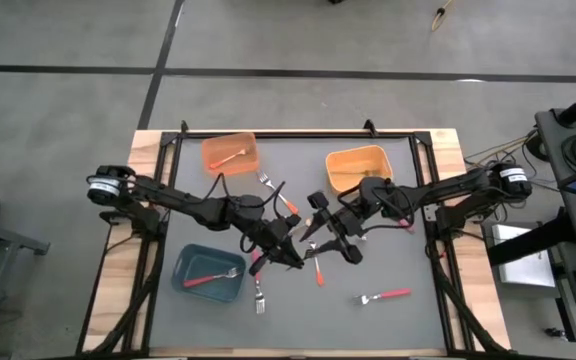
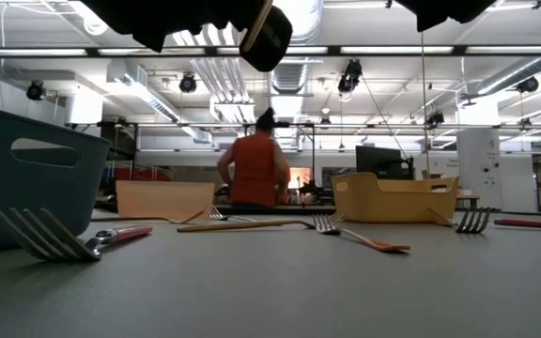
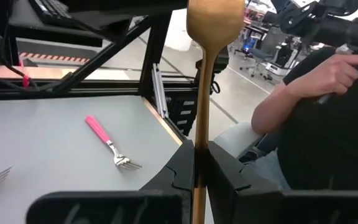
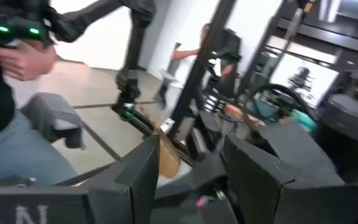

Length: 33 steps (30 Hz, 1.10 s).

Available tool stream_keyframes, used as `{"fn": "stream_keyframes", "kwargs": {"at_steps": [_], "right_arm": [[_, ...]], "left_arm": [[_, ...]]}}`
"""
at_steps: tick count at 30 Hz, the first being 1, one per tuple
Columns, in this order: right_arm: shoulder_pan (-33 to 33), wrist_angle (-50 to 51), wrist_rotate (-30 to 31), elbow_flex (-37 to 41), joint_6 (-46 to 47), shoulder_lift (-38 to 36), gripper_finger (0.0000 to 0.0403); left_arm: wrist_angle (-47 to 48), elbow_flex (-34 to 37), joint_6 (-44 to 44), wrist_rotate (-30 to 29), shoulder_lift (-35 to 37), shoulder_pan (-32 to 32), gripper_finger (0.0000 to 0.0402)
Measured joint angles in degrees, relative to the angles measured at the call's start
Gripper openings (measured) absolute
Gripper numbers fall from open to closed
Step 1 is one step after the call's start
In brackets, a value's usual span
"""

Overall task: Sort silverware by color (type)
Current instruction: Put the gold fork into the yellow bin

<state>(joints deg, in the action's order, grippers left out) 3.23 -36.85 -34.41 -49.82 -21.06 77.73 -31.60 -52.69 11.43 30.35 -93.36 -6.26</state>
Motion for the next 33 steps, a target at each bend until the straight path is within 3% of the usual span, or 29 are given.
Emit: {"fn": "stream_keyframes", "kwargs": {"at_steps": [7, 12, 21, 33], "right_arm": [[0.7, 0.1, -4.7, -1.5, 0.1, 1.2, 0.0158], [1.0, 0.0, -4.9, -1.9, 0.5, 1.2, 0.0130], [1.0, -1.4, -4.1, -1.9, 0.8, 1.7, 0.0020], [0.9, -0.7, -4.6, -1.8, 0.9, 1.8, 0.0008]], "left_arm": [[-3.0, 0.0, -0.2, 0.7, 0.0, 0.0, 0.0006], [-3.0, 0.0, -0.2, 0.8, 0.0, 0.1, 0.0006], [-2.9, 0.0, 1.2, 0.7, -0.3, 0.0, 0.0008], [-3.2, 0.0, 2.5, -1.6, -0.3, 0.1, 0.0032]]}}
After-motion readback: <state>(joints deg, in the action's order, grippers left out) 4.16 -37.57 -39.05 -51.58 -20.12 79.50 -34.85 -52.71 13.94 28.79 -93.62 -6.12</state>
